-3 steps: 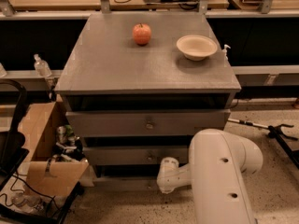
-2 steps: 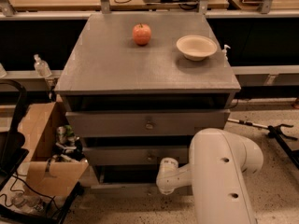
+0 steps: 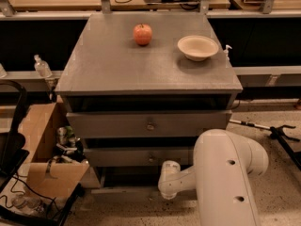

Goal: Open bottom drawer

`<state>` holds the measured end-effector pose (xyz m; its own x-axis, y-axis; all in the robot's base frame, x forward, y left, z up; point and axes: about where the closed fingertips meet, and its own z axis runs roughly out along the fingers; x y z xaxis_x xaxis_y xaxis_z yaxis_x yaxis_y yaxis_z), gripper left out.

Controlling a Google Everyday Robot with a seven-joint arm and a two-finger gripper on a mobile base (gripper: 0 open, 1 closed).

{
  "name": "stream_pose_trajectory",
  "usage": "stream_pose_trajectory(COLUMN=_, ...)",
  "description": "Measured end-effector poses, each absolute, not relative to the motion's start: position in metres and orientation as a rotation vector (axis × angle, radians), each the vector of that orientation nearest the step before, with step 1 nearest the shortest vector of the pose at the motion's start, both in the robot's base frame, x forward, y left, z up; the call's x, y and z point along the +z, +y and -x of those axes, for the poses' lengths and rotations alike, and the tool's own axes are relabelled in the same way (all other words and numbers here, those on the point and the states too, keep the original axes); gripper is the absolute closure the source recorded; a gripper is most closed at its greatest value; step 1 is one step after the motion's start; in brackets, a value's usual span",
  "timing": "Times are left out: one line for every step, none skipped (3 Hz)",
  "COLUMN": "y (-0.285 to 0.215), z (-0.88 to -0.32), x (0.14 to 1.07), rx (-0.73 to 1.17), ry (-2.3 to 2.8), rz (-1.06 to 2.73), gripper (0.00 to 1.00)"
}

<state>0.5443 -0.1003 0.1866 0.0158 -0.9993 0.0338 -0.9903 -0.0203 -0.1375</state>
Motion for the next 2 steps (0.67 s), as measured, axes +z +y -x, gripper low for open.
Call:
stream_pose_trajectory(y=-0.1003, z=-0.5446, x=0.1866, rx=-0.185, ry=2.145, rz=2.184, gripper=1.00)
stream_pose_trajectory(y=-0.1003, z=-0.5445, x=0.1865, rx=-0.185, ry=2.145, rz=2.184, gripper=1.00)
